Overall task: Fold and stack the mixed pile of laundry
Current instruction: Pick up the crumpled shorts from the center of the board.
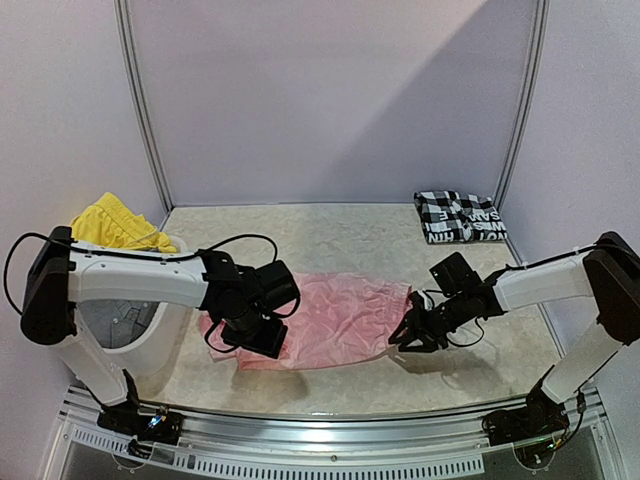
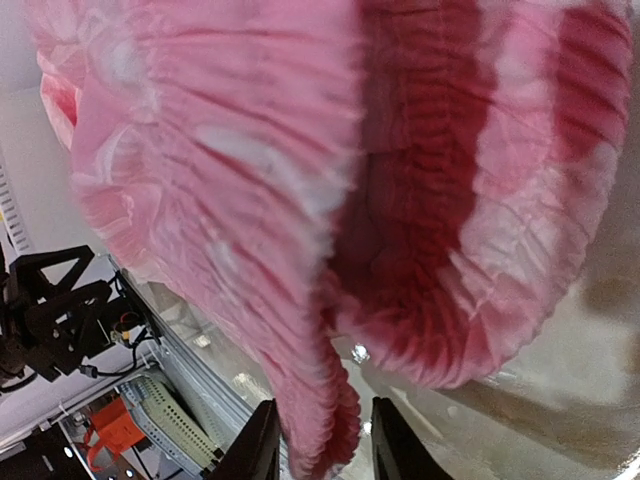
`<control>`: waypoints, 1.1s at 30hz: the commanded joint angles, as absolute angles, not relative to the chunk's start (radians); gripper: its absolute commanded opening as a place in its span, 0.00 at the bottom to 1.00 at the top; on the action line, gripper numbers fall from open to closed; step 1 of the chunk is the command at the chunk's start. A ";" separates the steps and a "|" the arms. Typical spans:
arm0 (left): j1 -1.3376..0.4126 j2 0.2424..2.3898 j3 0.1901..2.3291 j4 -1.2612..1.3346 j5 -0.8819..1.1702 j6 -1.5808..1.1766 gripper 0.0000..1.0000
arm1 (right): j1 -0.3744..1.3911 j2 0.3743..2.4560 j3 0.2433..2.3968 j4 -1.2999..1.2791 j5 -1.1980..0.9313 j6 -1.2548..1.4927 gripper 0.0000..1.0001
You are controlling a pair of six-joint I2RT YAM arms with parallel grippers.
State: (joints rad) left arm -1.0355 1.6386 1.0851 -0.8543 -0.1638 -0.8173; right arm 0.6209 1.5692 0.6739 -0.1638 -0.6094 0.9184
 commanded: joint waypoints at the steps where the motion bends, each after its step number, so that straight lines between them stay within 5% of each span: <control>1: -1.023 1.691 1.129 -0.834 -0.156 -0.796 0.68 | 0.626 1.601 0.687 -0.119 -0.635 0.918 0.26; 10: -1.027 1.814 1.242 -0.873 -0.157 -0.756 0.65 | 0.627 1.609 0.695 -0.133 -0.638 0.907 0.05; 33: -1.098 1.943 1.332 -0.946 -0.206 -0.816 0.49 | 0.626 1.619 0.717 -0.175 -0.643 0.888 0.01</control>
